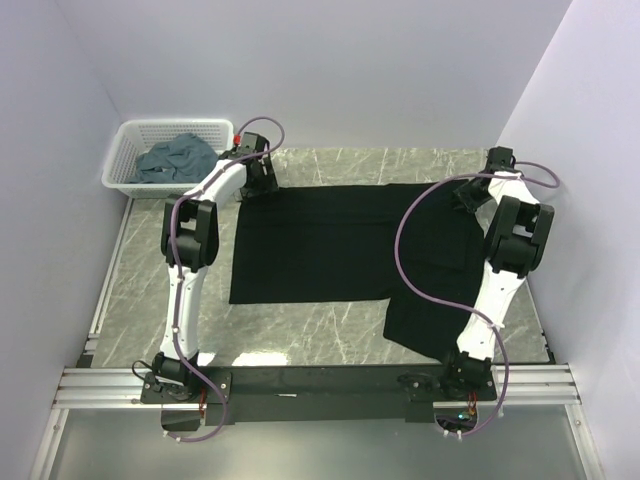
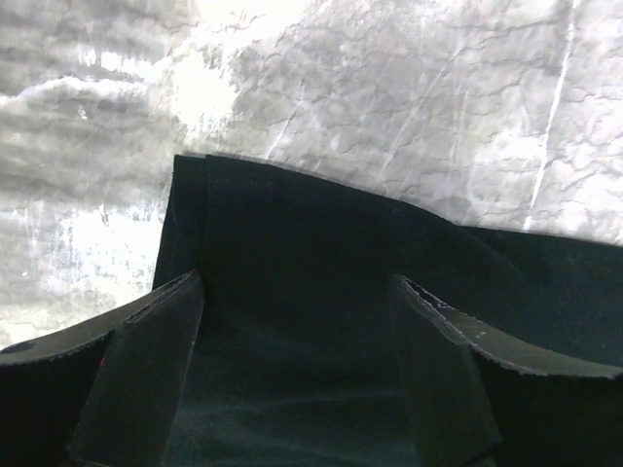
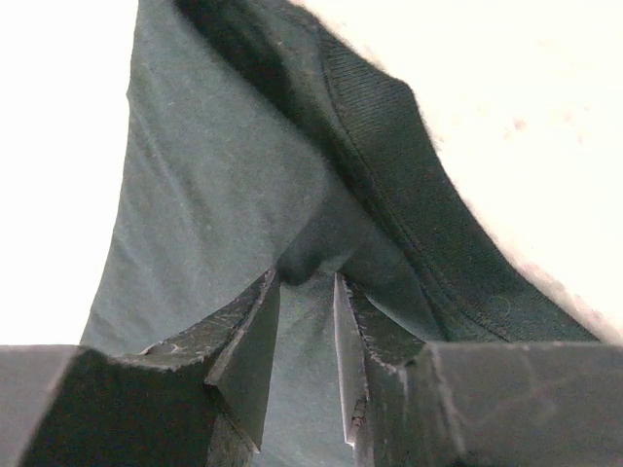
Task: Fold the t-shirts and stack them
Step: Fold the tshirt
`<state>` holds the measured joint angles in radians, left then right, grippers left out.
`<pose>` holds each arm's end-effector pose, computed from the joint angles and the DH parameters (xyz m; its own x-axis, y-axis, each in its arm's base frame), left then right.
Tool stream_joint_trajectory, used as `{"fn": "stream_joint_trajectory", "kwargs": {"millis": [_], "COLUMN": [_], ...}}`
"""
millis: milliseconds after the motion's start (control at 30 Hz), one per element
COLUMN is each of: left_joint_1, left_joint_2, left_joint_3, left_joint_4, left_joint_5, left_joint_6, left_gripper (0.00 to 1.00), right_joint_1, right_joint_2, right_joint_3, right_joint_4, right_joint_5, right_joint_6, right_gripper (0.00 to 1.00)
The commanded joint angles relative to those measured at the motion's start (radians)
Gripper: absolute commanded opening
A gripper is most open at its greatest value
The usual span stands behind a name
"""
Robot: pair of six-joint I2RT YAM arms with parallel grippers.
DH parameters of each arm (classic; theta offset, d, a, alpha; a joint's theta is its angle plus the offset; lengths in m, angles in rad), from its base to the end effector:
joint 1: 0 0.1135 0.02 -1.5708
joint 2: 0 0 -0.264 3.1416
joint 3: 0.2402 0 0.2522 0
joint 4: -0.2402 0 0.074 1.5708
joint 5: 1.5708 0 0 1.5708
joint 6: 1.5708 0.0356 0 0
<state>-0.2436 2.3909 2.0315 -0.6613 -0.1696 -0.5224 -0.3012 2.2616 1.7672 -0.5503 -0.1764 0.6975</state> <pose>0.5066 -0.1197 0.1706 -0.7929 -0.3097 -0.5248 -0.2810 0.9500 -0.1362 0.4670 -0.1385 0.1593 -0.4994 0.8173 -0.2874 0.6898 0.5758 0.4388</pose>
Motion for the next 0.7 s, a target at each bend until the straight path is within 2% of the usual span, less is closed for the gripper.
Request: {"fn": "stream_joint_trajectory", "kwargs": {"millis": [0,167,233,267,333,500,600,667], "left_joint_1": [0.035,0.035,0.035,0.035,0.027,-0.013,-0.04,-0.062], "left_joint_2": [0.013,-0.088,-0.163,-0.189,-0.268,-0.476,-0.625,-0.705], "left_joint_3": [0.003,-0.02,-0.056,-0.068,-0.1,-0.194,-0.31,-0.439], "left_joint_4": [0.04,0.11,0.164,0.178,0.207,0.213,0.157,0.118], "left_joint_5": [0.05,0.065,0.08,0.082,0.09,0.038,0.003,-0.036], "left_joint_6": [-0.028,-0.019,-0.019,-0.022,-0.022,-0.031,-0.066,-0.094], "left_gripper": [0.83,0.89,0.94,0.99,0.99,0.99,0.99,1.0], "right_joint_1": [-0.004,0.007,0.017,0.028,0.043,0.111,0.149,0.189], "right_joint_2": [0.006,-0.097,-0.166,-0.19,-0.272,-0.495,-0.633,-0.709], "right_joint_3": [0.075,0.104,0.104,0.097,0.08,-0.06,-0.175,-0.285], "right_joint_4": [0.05,0.078,0.064,0.055,0.018,-0.109,-0.187,-0.2], "right_joint_5": [-0.035,-0.058,-0.045,-0.034,-0.005,0.152,0.233,0.248], "right_joint_6": [-0.036,-0.078,-0.11,-0.136,-0.161,-0.2,-0.196,-0.205], "right_gripper": [0.37,0.38,0.41,0.43,0.48,0.57,0.59,0.6]}}
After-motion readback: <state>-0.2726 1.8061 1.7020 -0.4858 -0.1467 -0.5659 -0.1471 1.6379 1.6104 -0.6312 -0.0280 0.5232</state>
